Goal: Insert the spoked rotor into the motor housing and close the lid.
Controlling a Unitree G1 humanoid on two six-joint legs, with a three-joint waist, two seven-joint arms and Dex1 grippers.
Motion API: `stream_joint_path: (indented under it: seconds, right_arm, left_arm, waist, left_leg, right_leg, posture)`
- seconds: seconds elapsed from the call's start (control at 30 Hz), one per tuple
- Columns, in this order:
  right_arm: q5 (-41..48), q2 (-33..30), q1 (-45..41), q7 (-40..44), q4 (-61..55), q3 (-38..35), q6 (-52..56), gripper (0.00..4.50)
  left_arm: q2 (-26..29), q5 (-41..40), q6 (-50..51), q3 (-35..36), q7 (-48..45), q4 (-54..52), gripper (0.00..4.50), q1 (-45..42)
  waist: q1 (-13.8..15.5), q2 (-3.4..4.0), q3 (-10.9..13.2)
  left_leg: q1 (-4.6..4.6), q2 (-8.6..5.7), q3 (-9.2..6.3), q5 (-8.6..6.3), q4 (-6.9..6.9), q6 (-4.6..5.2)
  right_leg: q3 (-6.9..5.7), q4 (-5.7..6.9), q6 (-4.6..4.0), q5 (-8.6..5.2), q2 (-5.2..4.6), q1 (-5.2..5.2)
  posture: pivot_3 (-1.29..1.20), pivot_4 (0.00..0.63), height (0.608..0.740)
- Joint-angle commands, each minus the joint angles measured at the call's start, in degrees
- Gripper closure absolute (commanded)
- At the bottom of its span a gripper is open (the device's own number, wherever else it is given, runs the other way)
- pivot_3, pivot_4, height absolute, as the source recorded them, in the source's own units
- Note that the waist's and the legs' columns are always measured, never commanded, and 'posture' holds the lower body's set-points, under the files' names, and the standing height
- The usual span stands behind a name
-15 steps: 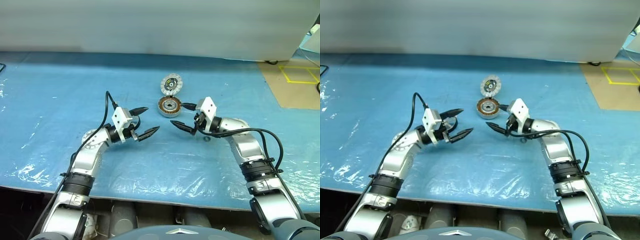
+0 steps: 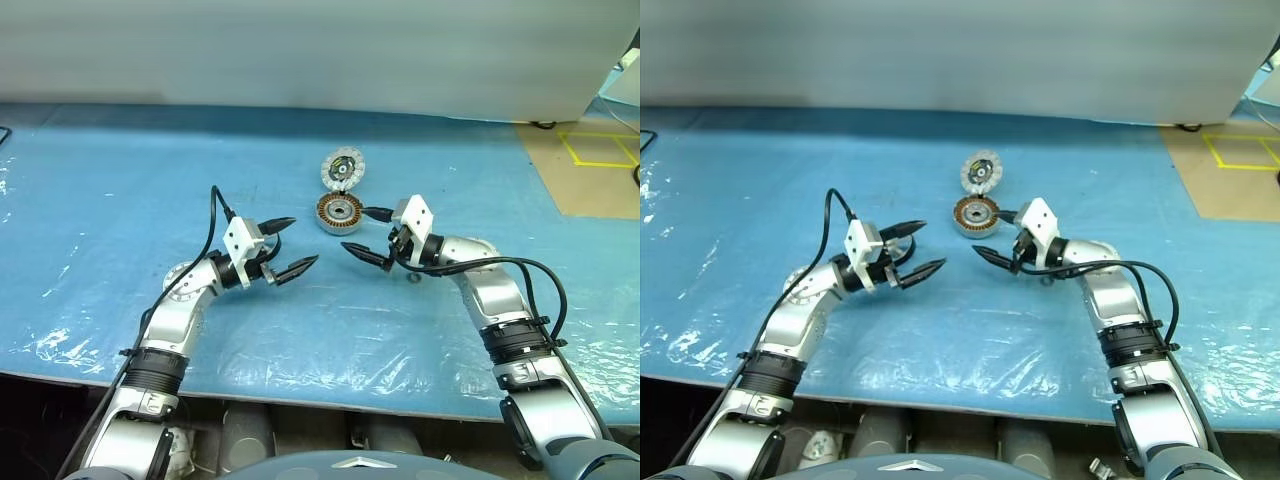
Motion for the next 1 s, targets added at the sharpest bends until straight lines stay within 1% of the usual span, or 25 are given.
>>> stream_joint_path:
  seconds: [0.03,1.0]
  right_arm:
    - [0.2,-0.6,0.0,0.3,-2.3,-0.2,-0.6,0.03]
    - [0.1,0.0,-0.8,-0.1,-1.7,-0.2,-1.6,0.03]
  left_arm:
    - [0.1,-0.3,-0.5,0.1,0.2,-2.5,0.0,0.3]
    - [0.6,-0.3,-0.8,0.4,-0.1,-1.6,0.0,-0.1]
  waist:
    - [0.0,0.0,0.0]
    - [0.0,0.0,0.0]
  left_leg:
    - [0.0,0.0,0.0,0.0,0.0,0.0]
    - [0.0,0.0,0.0,0.0,0.0,0.0]
  right_leg:
    - [0.0,0.0,0.0,0.0,0.0,0.0]
    - [0.0,0.0,0.0,0.0,0.0,0.0]
  posture:
    - [0.0,0.15,0.74]
    - [0.0,0.15,0.74]
